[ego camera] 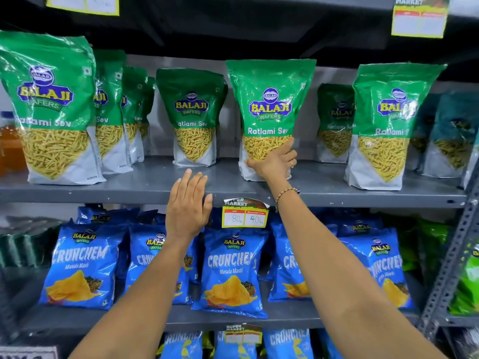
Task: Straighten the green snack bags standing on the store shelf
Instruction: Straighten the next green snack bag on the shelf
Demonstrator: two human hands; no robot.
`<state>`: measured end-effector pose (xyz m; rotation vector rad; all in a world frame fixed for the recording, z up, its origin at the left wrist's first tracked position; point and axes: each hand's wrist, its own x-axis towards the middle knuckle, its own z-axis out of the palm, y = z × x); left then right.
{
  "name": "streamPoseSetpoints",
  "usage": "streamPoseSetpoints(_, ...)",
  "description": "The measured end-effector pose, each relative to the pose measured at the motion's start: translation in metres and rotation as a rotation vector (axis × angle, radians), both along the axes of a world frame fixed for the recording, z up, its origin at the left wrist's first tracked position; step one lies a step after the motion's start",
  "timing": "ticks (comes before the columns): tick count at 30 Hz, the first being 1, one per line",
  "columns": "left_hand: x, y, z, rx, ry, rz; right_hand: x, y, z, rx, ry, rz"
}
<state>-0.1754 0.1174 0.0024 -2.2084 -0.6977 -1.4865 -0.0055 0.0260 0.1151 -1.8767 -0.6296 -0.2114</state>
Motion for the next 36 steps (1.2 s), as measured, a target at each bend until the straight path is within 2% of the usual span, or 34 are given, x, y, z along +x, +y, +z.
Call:
streamPoseSetpoints(23, -0.012, -0.015, 0.008, -0.167, 0.117, -0.027, -0.042, -0.042, -0.004, -0.037, -0.055, -0.077)
streamPoseSetpoints(28, -0.021, -0.015, 0.014, -0.204, 0.16, -0.035, -0.047, -0.044, -0.003, 0.006, -0.065, -0.105)
streamPoseSetpoints(32, -0.054, 0.009, 0.015, -0.25, 0.126, 0.024, -0.05, -0.042, -0.012, 0.074, -0.081, -0.082)
streamPoseSetpoints(34, -0.078, 0.027, 0.015, -0.256, 0.107, 0.059, -0.057, -0.041, -0.018, 0.151, -0.167, -0.112)
streamPoseSetpoints(36, -0.102, 0.045, 0.016, -0.262, 0.089, 0.092, -0.072, -0.035, -0.021, 0.322, -0.365, -0.156)
